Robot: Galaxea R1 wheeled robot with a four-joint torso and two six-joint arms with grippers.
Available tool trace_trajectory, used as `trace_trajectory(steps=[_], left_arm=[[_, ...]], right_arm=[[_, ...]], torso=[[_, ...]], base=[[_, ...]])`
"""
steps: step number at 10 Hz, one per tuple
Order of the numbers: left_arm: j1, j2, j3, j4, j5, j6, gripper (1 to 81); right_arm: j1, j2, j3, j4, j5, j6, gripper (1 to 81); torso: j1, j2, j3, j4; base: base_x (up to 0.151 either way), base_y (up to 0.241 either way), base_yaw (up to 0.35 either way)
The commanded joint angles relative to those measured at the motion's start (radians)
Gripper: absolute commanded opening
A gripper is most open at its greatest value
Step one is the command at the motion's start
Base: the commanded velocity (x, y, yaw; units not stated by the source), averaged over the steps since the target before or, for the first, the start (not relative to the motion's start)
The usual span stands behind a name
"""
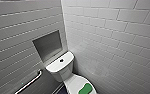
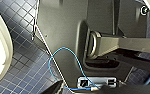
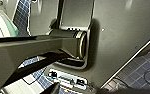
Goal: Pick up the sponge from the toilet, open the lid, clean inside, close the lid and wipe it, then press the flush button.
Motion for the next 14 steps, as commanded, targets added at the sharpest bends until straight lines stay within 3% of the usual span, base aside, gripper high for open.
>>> trace_trajectory(steps=[1, 3, 5, 6, 8, 9, 14], left_arm=[[-0.001, -0.011, 0.005, 0.001, 0.068, 0.004, 81.1], [0.000, -0.011, 0.004, 0.001, 0.071, 0.004, 81.1], [0.005, -0.008, 0.002, 0.003, 0.074, 0.004, 81.1], [0.007, -0.008, 0.002, 0.003, 0.074, 0.004, 81.1], [0.007, -0.005, 0.001, 0.003, 0.074, 0.004, 81.1], [0.010, -0.002, 0.001, 0.003, 0.075, 0.004, 81.1], [0.014, -0.002, -0.001, 0.004, 0.072, 0.004, 81.1]], right_arm=[[0.083, -0.183, 0.281, 0.004, -0.066, 0.034, 81.1], [0.127, -0.286, 0.429, 0.006, -0.065, 0.048, 81.1], [0.176, -0.350, 0.490, 0.006, -0.065, 0.126, 81.1], [0.198, -0.369, 0.495, 0.006, -0.065, 0.138, 81.1], [0.241, -0.420, 0.532, 0.006, -0.065, 0.174, 81.1], [0.268, -0.449, 0.562, 0.006, -0.063, 0.198, 81.1], [0.334, -0.472, 0.589, 0.006, -0.063, 0.246, 81.1]], torso=[[0.000, 0.000, 0.000, 0.000], [0.000, 0.000, 0.000, 0.000], [0.000, 0.000, 0.000, 0.000], [0.064, -0.100, 0.000, 0.000], [0.080, -0.124, 0.000, 0.000], [0.102, -0.160, -0.076, 0.000], [0.204, -0.321, -0.223, 0.000]], base=[[0.000, 0.000, 0.000], [0.000, 0.000, 0.000], [0.000, 0.000, 0.000], [0.000, 0.000, 0.000], [0.000, 0.000, 0.000], [0.000, 0.000, 0.000], [0.000, 0.000, 0.000]])
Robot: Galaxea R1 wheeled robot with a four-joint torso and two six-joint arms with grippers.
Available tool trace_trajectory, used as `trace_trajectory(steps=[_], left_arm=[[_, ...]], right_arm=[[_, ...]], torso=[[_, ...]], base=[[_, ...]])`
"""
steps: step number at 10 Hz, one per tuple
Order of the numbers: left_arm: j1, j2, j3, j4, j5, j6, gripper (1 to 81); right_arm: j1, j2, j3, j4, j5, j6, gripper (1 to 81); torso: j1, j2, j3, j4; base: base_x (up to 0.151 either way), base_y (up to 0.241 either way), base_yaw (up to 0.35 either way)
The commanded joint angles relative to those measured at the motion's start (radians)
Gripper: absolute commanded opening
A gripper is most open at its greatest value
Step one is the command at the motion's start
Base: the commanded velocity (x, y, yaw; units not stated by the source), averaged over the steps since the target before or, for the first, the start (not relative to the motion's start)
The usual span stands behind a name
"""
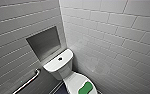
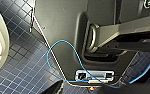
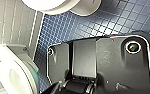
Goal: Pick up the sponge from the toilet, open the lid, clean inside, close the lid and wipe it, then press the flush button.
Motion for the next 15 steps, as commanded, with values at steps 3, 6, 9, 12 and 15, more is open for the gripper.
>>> trace_trajectory(steps=[3, 6, 9, 12, 15], left_arm=[[-0.002, -0.010, 0.001, 0.002, 0.071, 0.003, 81.1], [0.000, -0.008, 0.001, 0.001, 0.071, 0.003, 81.1], [0.000, -0.008, 0.001, 0.001, 0.071, 0.003, 81.1], [0.003, -0.008, 0.001, 0.001, 0.071, 0.003, 81.1], [0.001, -0.007, 0.001, 0.001, 0.071, 0.003, 81.1]], right_arm=[[0.110, -0.045, 0.042, 0.003, -0.054, 0.034, 81.1], [0.171, -0.026, 0.031, 0.005, -0.055, 0.037, 81.1], [0.222, -0.011, 0.028, 0.001, -0.057, 0.053, 81.1], [0.240, -0.006, 0.027, 0.005, -0.055, 0.054, 81.1], [0.270, -0.002, 0.027, 0.003, -0.055, 0.076, 81.1]], torso=[[0.106, -0.165, -0.061, 0.000], [0.164, -0.255, -0.084, 0.000], [0.233, -0.366, -0.085, 0.000], [0.293, -0.460, -0.193, 0.000], [0.359, -0.565, -0.290, 0.000]], base=[[0.000, 0.000, 0.000], [0.000, 0.000, 0.000], [0.000, 0.000, 0.000], [0.000, 0.000, 0.000], [0.000, 0.000, 0.000]])
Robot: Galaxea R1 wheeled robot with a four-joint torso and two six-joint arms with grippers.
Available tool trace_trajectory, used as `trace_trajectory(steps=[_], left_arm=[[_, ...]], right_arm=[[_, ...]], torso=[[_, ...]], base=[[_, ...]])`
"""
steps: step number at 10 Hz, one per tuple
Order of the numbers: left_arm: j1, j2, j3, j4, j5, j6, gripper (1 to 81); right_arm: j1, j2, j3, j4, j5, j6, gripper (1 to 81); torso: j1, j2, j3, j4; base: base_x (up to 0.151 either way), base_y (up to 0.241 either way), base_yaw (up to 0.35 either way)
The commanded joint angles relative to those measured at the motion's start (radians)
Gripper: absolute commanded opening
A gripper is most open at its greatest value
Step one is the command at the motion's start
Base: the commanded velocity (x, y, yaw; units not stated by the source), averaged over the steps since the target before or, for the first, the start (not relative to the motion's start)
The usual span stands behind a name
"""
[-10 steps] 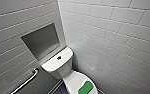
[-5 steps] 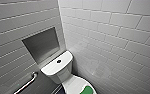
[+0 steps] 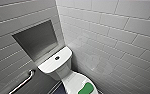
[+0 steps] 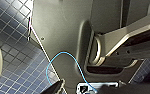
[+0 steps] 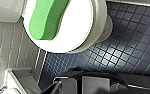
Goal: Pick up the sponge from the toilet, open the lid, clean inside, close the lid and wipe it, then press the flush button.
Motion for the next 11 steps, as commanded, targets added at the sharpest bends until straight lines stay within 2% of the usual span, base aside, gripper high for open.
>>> trace_trajectory(steps=[1, 2, 6, 8, 9, 10, 11], left_arm=[[0.006, -0.008, 0.002, 0.001, 0.074, 0.003, 81.1], [0.006, -0.009, 0.002, 0.001, 0.075, 0.003, 81.1], [0.006, -0.008, 0.002, 0.001, 0.078, 0.002, 81.1], [0.006, -0.006, 0.002, 0.001, 0.080, 0.002, 81.1], [0.006, -0.006, 0.002, 0.001, 0.080, 0.002, 81.1], [0.006, -0.006, 0.002, -0.001, 0.080, 0.002, 81.1], [0.006, -0.006, 0.002, 0.001, 0.080, 0.002, 81.1]], right_arm=[[0.089, -0.028, 0.017, 0.004, -0.045, 0.018, 81.1], [0.107, -0.028, 0.017, 0.005, -0.047, 0.022, 81.1], [0.180, 0.020, -0.019, 0.001, -0.059, 0.061, 81.1], [0.229, 0.095, -0.107, 0.005, -0.128, 0.063, 81.1], [0.241, 0.115, -0.132, 0.005, -0.134, 0.063, 81.1], [0.246, 0.139, -0.166, 0.015, -0.142, 0.063, 81.1], [0.250, 0.153, -0.187, 0.026, -0.140, 0.063, 81.1]], torso=[[0.064, -0.099, -0.094, 0.000], [0.022, -0.034, -0.058, 0.000], [0.055, -0.080, -0.077, 0.000], [0.056, -0.079, -0.078, 0.000], [0.056, -0.079, -0.078, 0.000], [0.121, -0.179, -0.078, 0.000], [0.122, -0.181, -0.078, 0.000]], base=[[0.000, 0.000, 0.000], [0.000, 0.000, 0.000], [0.000, 0.000, 0.000], [0.000, 0.000, 0.000], [0.000, 0.000, 0.000], [0.000, 0.000, 0.000], [0.000, 0.000, 0.000]])
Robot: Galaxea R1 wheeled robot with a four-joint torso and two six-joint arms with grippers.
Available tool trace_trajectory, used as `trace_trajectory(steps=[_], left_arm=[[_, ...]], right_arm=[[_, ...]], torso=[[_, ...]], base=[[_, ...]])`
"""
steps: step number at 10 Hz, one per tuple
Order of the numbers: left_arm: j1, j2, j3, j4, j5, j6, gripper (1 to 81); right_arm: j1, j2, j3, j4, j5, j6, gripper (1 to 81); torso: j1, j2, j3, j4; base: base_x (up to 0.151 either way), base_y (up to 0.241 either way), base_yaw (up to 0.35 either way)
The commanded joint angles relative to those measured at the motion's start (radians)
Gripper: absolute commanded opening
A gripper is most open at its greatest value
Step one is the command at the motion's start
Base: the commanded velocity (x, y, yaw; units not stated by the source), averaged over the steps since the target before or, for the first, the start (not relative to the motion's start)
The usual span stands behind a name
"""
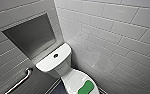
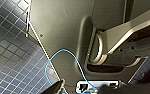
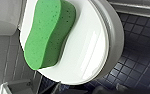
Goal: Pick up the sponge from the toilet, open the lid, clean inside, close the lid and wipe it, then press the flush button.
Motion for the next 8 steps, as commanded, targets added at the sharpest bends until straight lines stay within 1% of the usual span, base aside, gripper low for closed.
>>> trace_trajectory(steps=[1, 5, 8], left_arm=[[0.015, -0.010, 0.002, 0.001, 0.078, 0.002, 81.1], [0.015, -0.008, 0.002, 0.002, 0.078, 0.002, 81.1], [0.015, -0.008, 0.002, 0.001, 0.078, 0.002, 81.1]], right_arm=[[0.093, 0.009, -0.025, 0.036, -0.064, 0.005, 81.1], [0.116, 0.010, -0.019, 0.062, -0.064, 0.005, 81.1], [0.137, 0.023, -0.015, 0.062, -0.065, 0.005, 81.1]], torso=[[0.062, -0.096, 0.000, 0.000], [0.149, -0.236, 0.000, 0.000], [0.220, -0.350, 0.000, 0.000]], base=[[0.000, 0.000, 0.000], [0.000, 0.000, 0.000], [0.000, 0.000, 0.000]])
